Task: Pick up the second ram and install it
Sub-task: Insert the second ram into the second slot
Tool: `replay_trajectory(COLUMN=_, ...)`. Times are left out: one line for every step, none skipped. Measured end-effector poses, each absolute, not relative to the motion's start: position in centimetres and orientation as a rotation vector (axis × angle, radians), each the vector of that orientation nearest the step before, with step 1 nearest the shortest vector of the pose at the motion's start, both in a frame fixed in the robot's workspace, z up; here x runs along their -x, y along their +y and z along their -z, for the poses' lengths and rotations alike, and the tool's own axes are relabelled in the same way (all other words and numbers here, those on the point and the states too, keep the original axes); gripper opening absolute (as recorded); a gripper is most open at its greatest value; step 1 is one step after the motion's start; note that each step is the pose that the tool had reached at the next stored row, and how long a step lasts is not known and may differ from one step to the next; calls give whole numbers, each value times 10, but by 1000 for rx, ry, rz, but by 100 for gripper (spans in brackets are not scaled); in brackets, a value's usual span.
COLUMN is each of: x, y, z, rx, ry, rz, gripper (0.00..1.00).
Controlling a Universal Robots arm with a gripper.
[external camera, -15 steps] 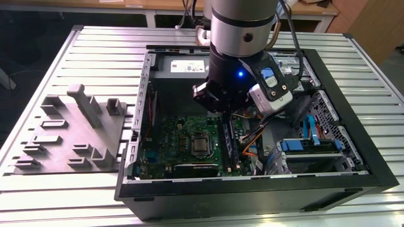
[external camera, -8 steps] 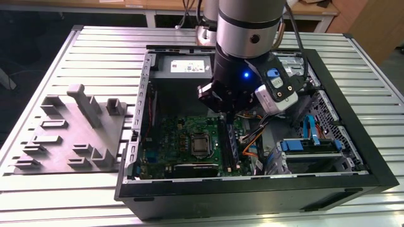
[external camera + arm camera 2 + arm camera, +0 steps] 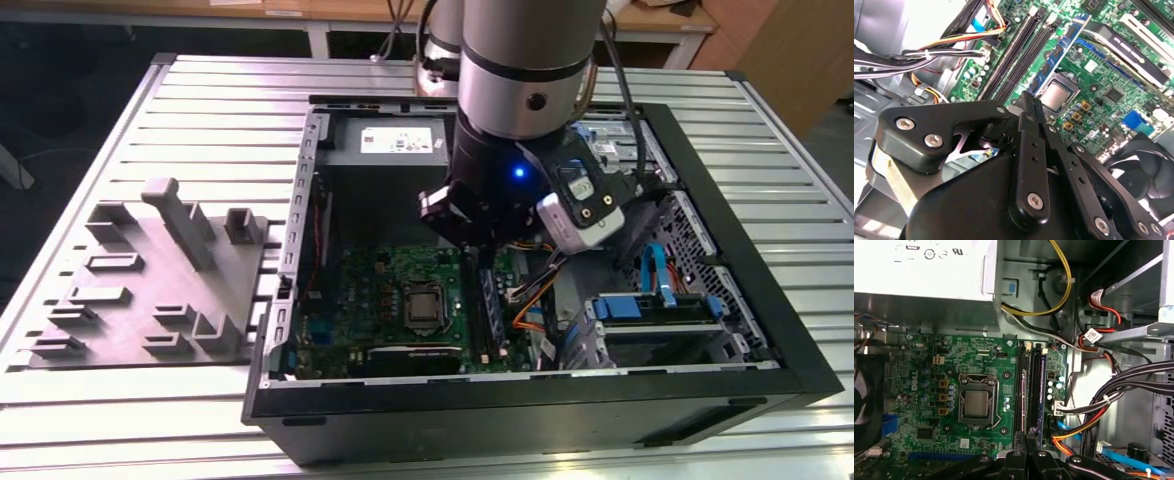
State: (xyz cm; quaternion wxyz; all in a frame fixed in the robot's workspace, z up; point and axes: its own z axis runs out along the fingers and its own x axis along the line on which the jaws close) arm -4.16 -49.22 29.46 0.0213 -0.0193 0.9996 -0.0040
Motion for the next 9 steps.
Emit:
replay_trajectory(x=41, y=-492, z=-294, rx=57, ry=3098, rz=12, gripper=11)
replay_trajectory(x=40, y=-492, z=-294, rx=54, ry=3099, rz=12, gripper=11)
replay_trajectory(x=38, y=-492, z=-293, rx=51, ry=3099, rz=12, gripper=11)
replay_trajectory(x=37, y=-492, z=-293, rx=49, ry=3099, rz=13, gripper=11)
replay_trajectory(x=37, y=-492, z=-292, rx=44, ry=3099, rz=12, gripper=11)
replay_trajectory(x=37, y=-492, z=-291, rx=37, ry=3099, rz=12, gripper=11)
replay_trajectory(x=36, y=-492, z=-290, rx=30, ry=3099, rz=13, gripper=11)
replay_trajectory(x=36, y=-492, z=-289, rx=23, ry=3099, rz=13, gripper=11)
replay_trajectory(x=36, y=-492, z=-287, rx=17, ry=3099, rz=13, gripper=11)
